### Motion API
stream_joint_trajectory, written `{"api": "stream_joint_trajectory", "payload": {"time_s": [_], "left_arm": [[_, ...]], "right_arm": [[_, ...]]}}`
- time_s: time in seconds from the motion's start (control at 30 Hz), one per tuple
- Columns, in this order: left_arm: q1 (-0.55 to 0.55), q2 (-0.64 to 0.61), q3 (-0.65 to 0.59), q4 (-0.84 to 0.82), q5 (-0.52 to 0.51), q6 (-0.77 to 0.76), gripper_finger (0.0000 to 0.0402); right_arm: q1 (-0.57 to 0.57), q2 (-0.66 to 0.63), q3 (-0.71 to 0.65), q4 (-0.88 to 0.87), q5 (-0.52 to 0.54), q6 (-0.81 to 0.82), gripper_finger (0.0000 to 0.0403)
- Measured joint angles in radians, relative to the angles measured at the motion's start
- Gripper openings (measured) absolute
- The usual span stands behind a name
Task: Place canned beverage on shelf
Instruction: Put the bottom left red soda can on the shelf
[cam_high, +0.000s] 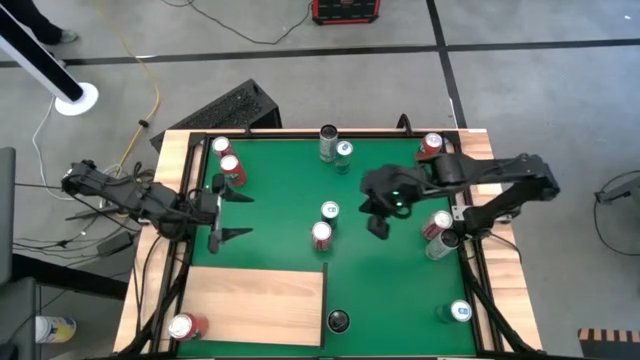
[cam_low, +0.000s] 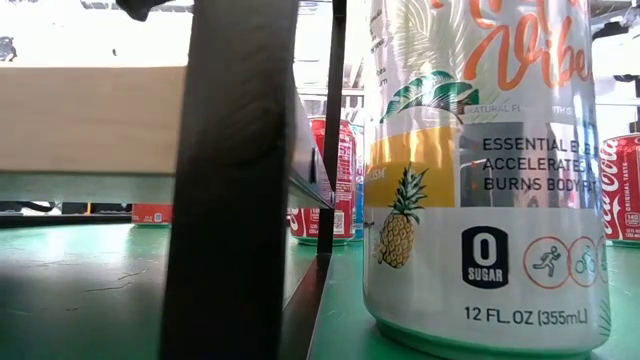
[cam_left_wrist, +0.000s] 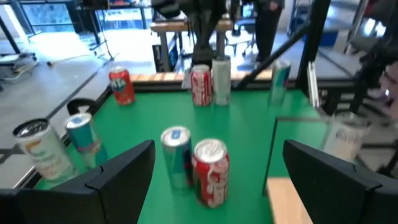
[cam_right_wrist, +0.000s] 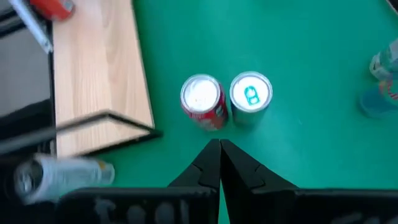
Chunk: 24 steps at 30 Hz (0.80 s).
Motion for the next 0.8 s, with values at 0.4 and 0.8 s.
{"api": "stream_joint_trajectory", "payload": {"time_s": [0.4, 0.8], "left_arm": [[0.000, -0.016, 0.000, -0.105, 0.025, -0.091, 0.0339], [0.000, 0.053, 0.000, -0.079, -0.008, -0.201, 0.0339]], "right_arm": [[0.034, 0.262, 0.230, -0.051, -0.020, -0.061, 0.0024], [0.260, 0.203, 0.289, -0.294, 0.162, -0.117, 0.0023]]}}
